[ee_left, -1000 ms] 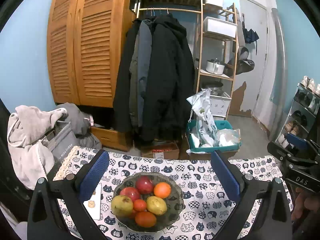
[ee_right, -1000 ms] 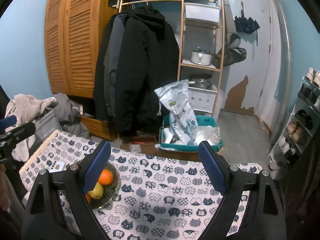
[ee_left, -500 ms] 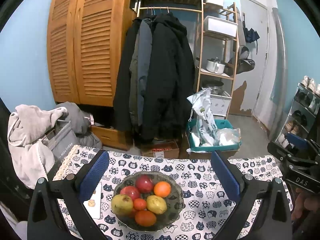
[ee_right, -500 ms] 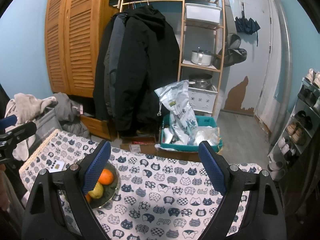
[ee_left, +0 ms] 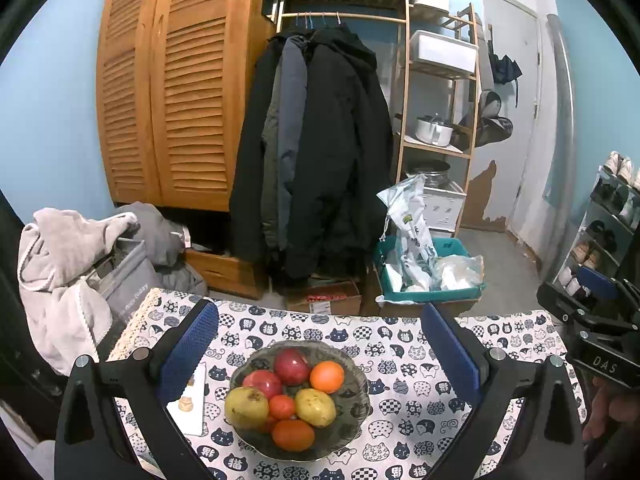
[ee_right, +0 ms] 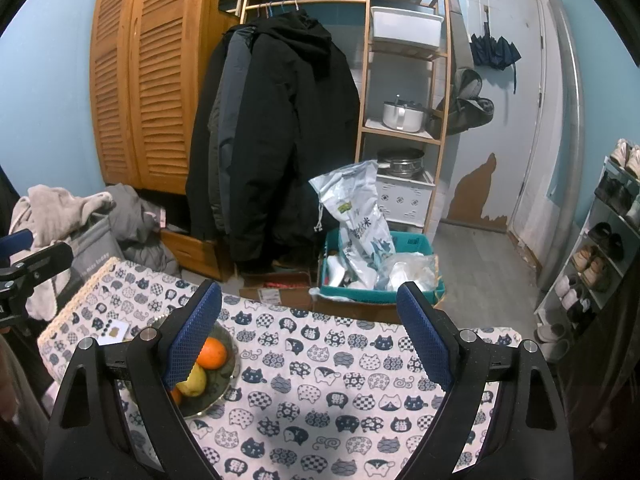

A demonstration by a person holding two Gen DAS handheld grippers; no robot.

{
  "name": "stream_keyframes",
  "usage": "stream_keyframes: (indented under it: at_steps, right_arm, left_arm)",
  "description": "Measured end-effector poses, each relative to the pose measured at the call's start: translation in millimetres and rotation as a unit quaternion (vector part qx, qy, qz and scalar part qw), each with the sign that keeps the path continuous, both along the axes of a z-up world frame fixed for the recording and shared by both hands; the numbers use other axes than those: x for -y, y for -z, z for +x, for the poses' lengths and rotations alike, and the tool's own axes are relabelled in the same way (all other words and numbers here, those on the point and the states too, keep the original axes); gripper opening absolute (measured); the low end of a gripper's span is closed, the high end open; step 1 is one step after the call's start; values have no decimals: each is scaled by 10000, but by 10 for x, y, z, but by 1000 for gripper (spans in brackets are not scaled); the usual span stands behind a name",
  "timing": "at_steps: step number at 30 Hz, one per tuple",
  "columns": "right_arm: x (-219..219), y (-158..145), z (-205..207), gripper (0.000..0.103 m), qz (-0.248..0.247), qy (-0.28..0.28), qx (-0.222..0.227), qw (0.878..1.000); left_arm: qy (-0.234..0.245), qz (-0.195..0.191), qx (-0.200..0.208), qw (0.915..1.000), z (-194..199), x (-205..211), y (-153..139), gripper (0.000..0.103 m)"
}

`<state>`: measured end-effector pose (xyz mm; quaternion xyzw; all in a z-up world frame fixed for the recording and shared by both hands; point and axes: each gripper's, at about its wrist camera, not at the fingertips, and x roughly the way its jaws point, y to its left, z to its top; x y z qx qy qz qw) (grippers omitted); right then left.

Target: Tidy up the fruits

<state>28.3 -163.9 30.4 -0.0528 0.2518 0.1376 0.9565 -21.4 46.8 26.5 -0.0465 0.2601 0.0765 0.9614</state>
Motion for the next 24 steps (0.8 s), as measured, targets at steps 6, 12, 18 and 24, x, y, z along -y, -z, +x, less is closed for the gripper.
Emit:
stream_keyframes:
  at_steps: [6, 12, 18, 24]
  right_arm:
    - [6, 3, 3, 88, -1, 3, -4, 10000]
    - [-6, -1, 0, 88, -2, 2, -2, 10000]
    - [-9, -2, 1, 88, -8, 1, -1, 10000]
    - [-9, -3, 0, 88, -11, -1, 0, 10000]
  left_arm:
    - [-79, 42, 28, 10000, -32, -10, -13, 102]
    - [-121, -106, 15, 9999, -35, -34, -18, 102]
    - [-229, -118, 3, 9997, -24, -47, -27, 102]
    - [-244, -85, 20, 9997, -34, -34, -41, 102]
